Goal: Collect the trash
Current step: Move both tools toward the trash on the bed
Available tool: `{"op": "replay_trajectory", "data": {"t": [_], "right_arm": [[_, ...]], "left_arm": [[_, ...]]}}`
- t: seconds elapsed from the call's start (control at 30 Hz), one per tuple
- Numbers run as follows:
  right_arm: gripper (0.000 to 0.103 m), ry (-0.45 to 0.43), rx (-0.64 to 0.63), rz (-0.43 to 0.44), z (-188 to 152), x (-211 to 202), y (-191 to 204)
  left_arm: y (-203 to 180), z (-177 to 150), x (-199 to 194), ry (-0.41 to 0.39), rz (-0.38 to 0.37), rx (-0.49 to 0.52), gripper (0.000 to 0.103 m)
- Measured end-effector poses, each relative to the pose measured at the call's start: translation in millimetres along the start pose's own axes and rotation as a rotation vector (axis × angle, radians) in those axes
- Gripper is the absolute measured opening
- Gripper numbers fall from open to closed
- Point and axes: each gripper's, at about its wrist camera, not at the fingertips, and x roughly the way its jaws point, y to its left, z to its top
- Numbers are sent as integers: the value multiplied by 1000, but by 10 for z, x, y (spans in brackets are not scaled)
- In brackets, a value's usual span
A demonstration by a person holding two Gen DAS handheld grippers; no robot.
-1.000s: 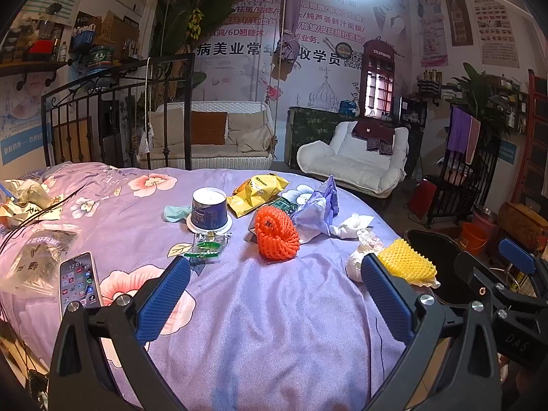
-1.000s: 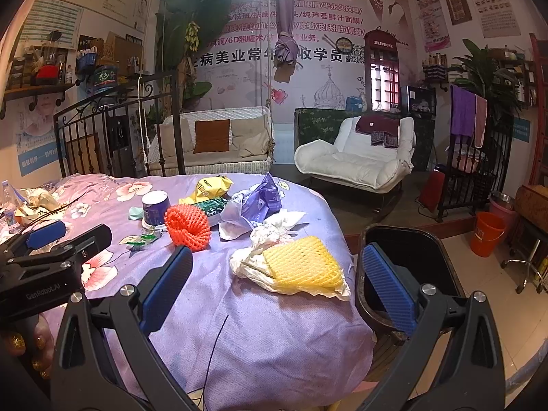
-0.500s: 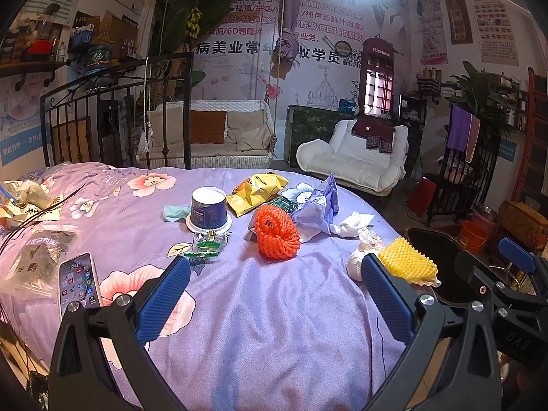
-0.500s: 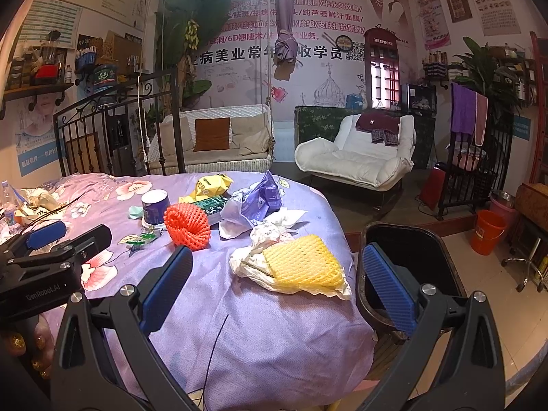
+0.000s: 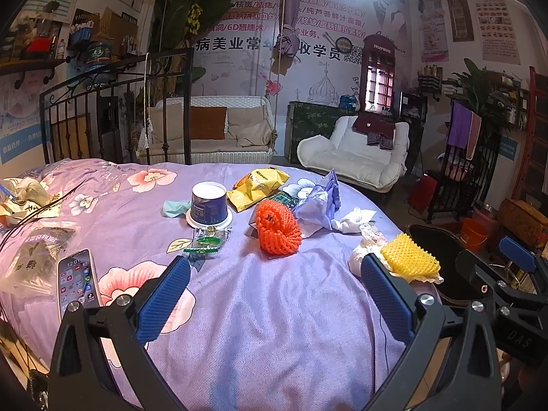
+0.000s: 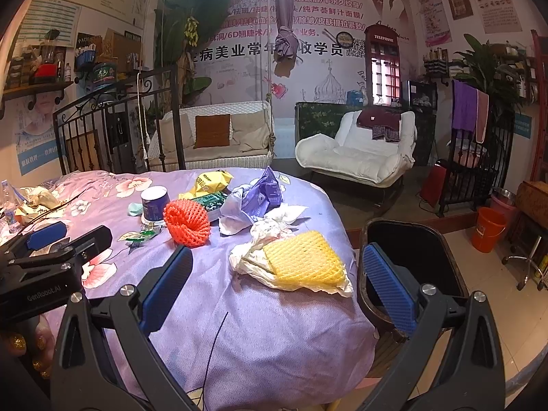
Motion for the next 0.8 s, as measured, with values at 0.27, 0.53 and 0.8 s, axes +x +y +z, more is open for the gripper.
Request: {"op": "replay_trajectory", "data": {"t": [0.27, 0.53, 0.8], "right_arm": [[98, 15, -4, 6, -2, 32, 6], [98, 97, -28, 32, -28, 225, 17], [98, 208, -49, 60, -47, 642, 88]], "left_arm": [[-3, -9, 18, 13, 13, 26, 100], [214, -172, 264, 172, 0, -38, 100], [435, -225, 523, 255, -8, -28, 98]]}}
